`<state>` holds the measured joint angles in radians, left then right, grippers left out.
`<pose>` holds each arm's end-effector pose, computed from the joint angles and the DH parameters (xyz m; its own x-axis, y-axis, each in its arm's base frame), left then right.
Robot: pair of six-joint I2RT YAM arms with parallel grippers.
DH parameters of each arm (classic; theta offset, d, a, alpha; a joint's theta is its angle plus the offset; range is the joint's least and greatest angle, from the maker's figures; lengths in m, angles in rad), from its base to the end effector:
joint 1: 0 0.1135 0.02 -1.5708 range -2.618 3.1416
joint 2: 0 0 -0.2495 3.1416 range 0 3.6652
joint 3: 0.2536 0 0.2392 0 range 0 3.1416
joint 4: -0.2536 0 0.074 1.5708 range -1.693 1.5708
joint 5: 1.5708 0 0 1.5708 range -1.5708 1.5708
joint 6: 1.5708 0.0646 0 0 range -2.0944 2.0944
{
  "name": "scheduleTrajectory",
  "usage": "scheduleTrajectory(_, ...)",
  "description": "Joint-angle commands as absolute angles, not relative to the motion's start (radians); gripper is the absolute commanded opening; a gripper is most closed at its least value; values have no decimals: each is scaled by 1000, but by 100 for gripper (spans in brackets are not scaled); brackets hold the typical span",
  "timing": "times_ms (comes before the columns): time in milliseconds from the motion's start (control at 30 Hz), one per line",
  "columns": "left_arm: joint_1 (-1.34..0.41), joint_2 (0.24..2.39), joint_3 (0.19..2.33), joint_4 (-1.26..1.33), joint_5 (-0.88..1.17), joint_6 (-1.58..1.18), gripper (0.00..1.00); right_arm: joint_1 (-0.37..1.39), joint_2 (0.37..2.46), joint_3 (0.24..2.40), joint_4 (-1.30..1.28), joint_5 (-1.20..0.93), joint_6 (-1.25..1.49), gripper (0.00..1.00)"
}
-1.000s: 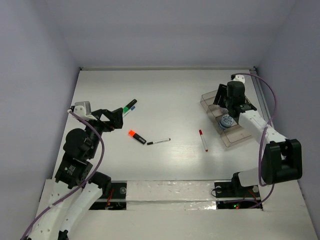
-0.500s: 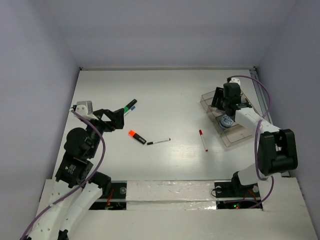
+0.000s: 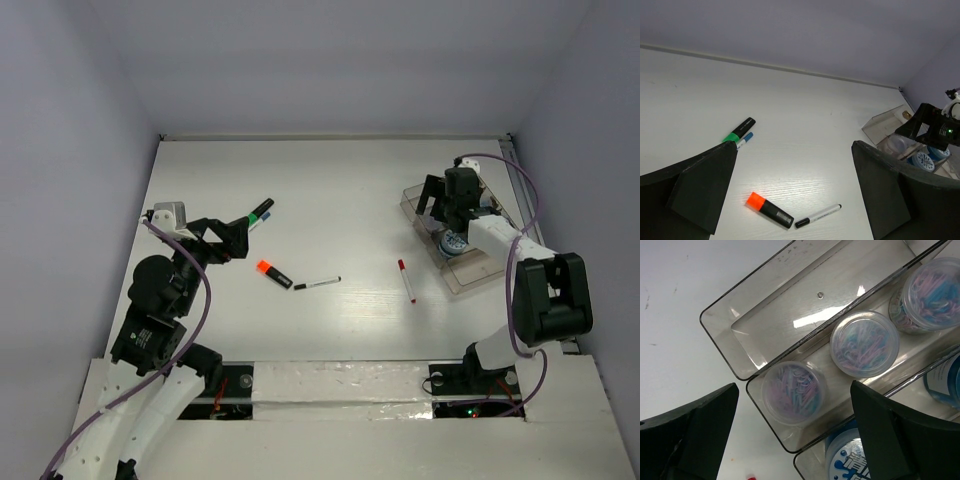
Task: Sort the stationery into containers
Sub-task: Place the stationery in the storage box, then pick up the pen from the center of the board.
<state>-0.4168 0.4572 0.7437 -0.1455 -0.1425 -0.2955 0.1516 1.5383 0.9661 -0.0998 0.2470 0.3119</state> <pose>0.1298 -0.0474 0.3660 0.0437 -0.3346 -0.9414 0.2978 0.9038 -0.3074 0.3444 0.0366 0.2029 -0.5726 0.2135 -0.7915 0.2295 0.9686 0.0953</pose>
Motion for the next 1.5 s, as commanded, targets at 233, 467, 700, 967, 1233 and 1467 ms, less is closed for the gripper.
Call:
scheduleTrajectory(233,-402,471,738,-89,-135,-281,99,192,1392,957,-15,125,259,100)
scheduleTrajectory(467,-374,479,745,-95,-156,-281,99,570,1446,1069,-49,-41,158,100)
scheduleTrajectory(700,-354,476,749,-101,-176,-282,99,879,1741,1320,-135,-15,115,90)
scheduleTrajectory(967,-344,477,747,-103,-176,-284,99,1002,2044,1567,-255,-6,92,86)
scheduleTrajectory(1233,-344,471,747,-103,-173,-285,99,1031,2203,1690,-321,-6,100,71)
scheduleTrajectory(1467,-344,466,747,-104,-170,-287,99,1071,2318,1799,-371,110,98,28)
